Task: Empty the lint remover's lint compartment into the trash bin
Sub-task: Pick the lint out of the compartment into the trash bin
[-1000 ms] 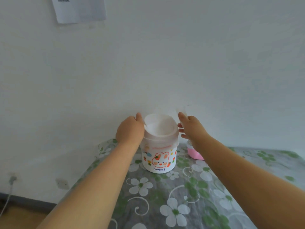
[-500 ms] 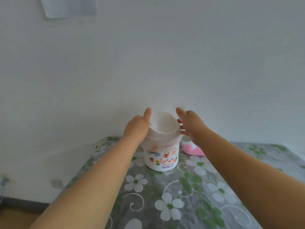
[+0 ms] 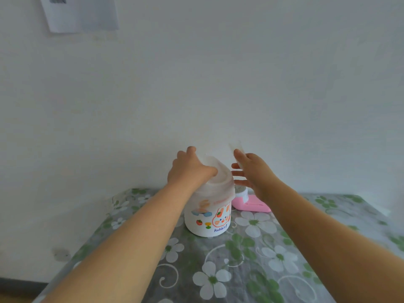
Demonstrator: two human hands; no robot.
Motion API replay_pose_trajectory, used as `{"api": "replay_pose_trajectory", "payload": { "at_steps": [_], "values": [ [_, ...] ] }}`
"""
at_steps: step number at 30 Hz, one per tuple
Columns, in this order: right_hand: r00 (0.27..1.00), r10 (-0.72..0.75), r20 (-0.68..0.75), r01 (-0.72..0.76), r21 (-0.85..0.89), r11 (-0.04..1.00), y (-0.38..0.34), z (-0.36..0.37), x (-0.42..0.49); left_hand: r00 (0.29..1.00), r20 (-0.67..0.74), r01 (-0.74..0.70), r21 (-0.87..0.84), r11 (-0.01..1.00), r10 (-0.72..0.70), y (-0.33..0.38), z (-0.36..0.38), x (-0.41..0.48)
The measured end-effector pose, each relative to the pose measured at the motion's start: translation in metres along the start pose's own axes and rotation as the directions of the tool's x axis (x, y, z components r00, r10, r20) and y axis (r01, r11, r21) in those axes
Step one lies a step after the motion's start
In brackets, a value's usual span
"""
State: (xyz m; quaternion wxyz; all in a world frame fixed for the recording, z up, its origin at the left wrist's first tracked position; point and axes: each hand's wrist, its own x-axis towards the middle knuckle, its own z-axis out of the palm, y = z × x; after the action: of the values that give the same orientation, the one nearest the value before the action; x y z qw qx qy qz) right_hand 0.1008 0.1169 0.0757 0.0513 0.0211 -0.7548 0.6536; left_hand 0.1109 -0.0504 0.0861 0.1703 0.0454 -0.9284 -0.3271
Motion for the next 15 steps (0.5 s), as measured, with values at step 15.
{"api": "replay_pose_trajectory", "payload": {
  "at_steps": [15],
  "values": [
    [0.998, -0.066, 0.021, 0.066, -0.014, 0.998, -0.003, -0.02, -0.004, 0.994, 0.05, -0.105, 0.169, 0.98, 0.097, 0.007, 0.004, -0.005]
  ]
}}
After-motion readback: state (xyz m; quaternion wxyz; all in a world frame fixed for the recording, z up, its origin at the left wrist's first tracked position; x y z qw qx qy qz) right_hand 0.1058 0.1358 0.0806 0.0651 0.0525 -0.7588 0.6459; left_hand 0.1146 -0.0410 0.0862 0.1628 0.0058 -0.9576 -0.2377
